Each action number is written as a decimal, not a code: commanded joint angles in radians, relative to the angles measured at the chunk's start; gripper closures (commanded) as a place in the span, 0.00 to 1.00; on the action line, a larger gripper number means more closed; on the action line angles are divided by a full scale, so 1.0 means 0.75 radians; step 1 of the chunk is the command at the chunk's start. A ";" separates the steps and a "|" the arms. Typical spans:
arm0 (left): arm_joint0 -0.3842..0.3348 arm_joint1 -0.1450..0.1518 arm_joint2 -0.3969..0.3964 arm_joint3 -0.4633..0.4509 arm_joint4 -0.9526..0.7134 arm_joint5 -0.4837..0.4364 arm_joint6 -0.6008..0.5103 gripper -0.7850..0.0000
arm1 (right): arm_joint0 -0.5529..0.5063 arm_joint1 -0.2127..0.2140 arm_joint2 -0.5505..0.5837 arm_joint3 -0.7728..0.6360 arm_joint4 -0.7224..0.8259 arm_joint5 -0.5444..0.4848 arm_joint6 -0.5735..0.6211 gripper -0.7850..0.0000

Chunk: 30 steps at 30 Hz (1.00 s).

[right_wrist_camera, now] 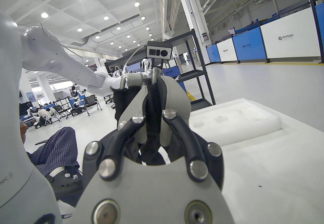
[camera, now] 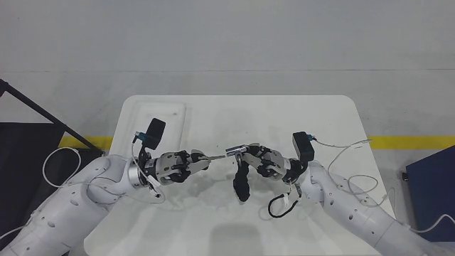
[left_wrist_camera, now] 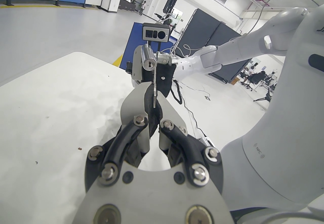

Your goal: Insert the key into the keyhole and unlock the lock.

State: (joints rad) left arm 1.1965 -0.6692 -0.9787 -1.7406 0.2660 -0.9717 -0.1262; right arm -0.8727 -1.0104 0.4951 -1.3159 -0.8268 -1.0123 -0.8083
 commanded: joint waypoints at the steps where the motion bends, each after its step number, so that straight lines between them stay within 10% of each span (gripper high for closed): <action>1: -0.004 0.000 -0.012 -0.012 -0.011 0.011 -0.027 1.00 | 0.000 0.000 0.000 0.000 0.000 0.000 0.000 1.00; 30: 0.047 -0.027 -0.113 -0.040 -0.098 0.061 -0.203 1.00 | 0.000 0.000 0.000 0.000 0.000 0.000 0.000 1.00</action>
State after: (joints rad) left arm 1.2333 -0.6875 -1.0650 -1.7720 0.1940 -0.9262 -0.2760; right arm -0.8727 -1.0104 0.4951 -1.3159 -0.8268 -1.0123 -0.8083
